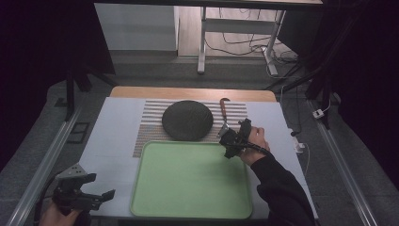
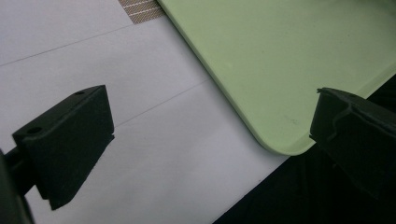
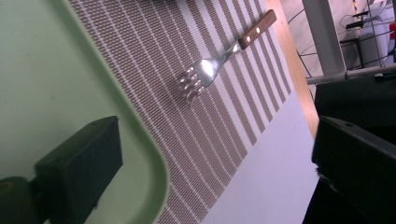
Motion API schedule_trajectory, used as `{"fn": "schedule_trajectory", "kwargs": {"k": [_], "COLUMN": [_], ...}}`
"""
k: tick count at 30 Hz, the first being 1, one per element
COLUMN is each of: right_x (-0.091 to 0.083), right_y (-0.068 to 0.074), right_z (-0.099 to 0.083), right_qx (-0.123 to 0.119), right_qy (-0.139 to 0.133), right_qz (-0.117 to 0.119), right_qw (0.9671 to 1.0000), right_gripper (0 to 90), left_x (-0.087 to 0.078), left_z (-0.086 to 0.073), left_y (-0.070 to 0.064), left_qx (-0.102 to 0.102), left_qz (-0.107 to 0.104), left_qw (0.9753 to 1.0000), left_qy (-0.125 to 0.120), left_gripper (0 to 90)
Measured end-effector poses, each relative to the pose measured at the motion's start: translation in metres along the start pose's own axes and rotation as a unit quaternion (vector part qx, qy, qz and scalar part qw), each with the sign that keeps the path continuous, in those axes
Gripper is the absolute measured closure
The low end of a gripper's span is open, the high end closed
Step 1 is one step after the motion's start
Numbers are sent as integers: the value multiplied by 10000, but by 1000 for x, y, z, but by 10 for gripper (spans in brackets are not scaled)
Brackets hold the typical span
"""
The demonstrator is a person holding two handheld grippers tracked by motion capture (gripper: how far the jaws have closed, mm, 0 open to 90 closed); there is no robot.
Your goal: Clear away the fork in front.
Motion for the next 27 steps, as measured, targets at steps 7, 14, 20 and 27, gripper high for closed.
{"fn": "schedule_trajectory", "kwargs": {"k": [7,14,20,27], "right_x": [21,37,52,62], "right_y": [-2,2,10,18], "right_z": [8,10,13,17], "right_qx": [-373,-782,-1025,-1505], "right_qy": [55,200,309,254], "right_qz": [12,-32,78,-306], "right_qw": [9993,9967,9942,9878], "right_gripper": [199,359,459,601], "left_x": [0,0,0,0], "left_z": [0,0,0,0], "left_y": [0,0,0,0], "left_qx": [-1,9,10,13], "left_qz": [2,21,24,18], "left_qw": [10000,10000,10000,10000], "left_qy": [5,11,15,27], "left_gripper": [0,0,0,0]}}
Point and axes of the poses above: each handheld gripper's, and its own axes: x roughly forward along the jaws, z roughly out of its top, y roughly to its left, the point moved 2 cm from there along x, roughly forward along the jaws, and after that the axes turned 5 degrees about x, right-handed, at the moved point
